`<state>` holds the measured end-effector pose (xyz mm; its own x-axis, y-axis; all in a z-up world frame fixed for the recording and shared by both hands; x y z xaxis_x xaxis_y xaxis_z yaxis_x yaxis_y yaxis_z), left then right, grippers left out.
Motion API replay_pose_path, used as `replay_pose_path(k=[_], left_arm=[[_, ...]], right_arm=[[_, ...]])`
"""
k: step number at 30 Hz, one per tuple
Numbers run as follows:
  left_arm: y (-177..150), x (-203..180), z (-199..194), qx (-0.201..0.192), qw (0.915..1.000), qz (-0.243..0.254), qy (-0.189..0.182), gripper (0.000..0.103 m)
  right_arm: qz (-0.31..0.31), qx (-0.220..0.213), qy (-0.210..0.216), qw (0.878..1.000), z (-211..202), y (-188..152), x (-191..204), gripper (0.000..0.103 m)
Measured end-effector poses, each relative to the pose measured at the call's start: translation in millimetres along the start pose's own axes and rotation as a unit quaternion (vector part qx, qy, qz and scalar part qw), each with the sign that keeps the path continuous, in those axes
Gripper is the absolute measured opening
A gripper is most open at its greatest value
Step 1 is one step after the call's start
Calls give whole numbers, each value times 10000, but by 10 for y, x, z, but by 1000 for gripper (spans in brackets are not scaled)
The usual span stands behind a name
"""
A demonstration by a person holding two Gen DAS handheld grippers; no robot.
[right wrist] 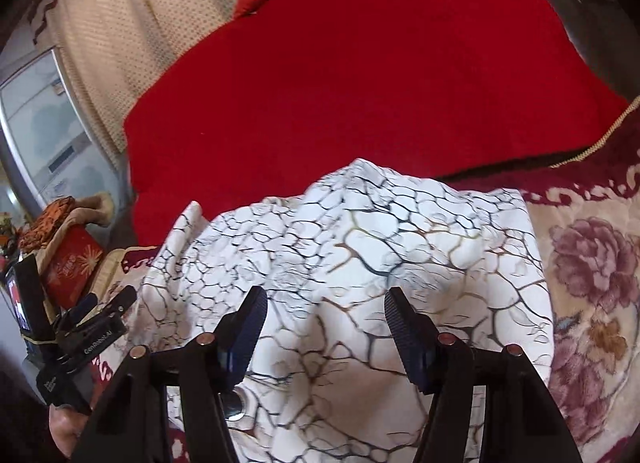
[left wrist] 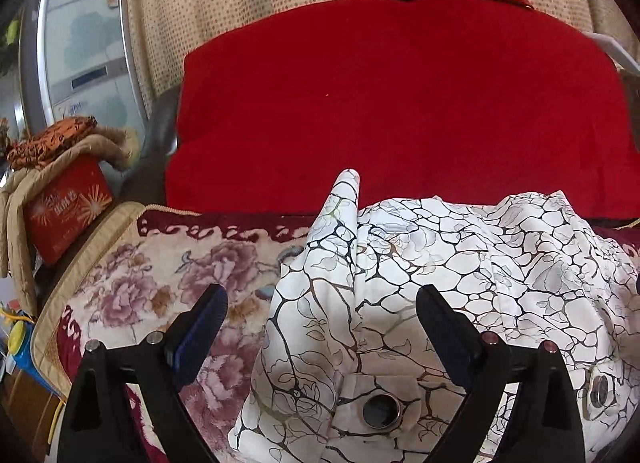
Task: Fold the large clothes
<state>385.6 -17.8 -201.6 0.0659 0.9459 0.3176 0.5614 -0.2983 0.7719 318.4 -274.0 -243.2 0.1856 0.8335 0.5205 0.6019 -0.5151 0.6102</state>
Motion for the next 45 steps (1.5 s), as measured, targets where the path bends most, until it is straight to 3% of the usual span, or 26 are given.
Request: replay_pose_path(k=[15, 20, 25, 30, 45], left_arm=[[24, -332, 84, 105, 9995, 169, -245, 96], [-8, -644, 158, 318, 9971, 231, -654, 96], [-118, -1099, 232, 678, 9891, 482, -1214, 96], [-164, -1269, 271, 721, 9893, 714, -1052, 96], [-173, -1255, 271, 685, 9899, 709, -1019, 96]], right_arm=[[193, 158, -160, 9996, 255, -51, -106, 64], [230, 36, -273, 9994, 223, 25, -214, 64], [242, -77, -632, 9977, 193, 135, -419, 64], [327, 90, -1218, 9920, 305, 143, -720, 64], [-138, -44, -1364, 9906, 250, 111, -588, 64]])
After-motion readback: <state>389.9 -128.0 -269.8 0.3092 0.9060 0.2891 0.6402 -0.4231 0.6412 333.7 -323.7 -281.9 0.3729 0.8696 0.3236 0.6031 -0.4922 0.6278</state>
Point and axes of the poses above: each gripper's, at about its wrist camera, not at the fingertips, and z roughly the way its jaws point, x to its left, y to its top, the point moved 10 cm from there along z, roughly the way its jaws point, and after that the axes turned 11 degrees about z, right-handed, at the moved point
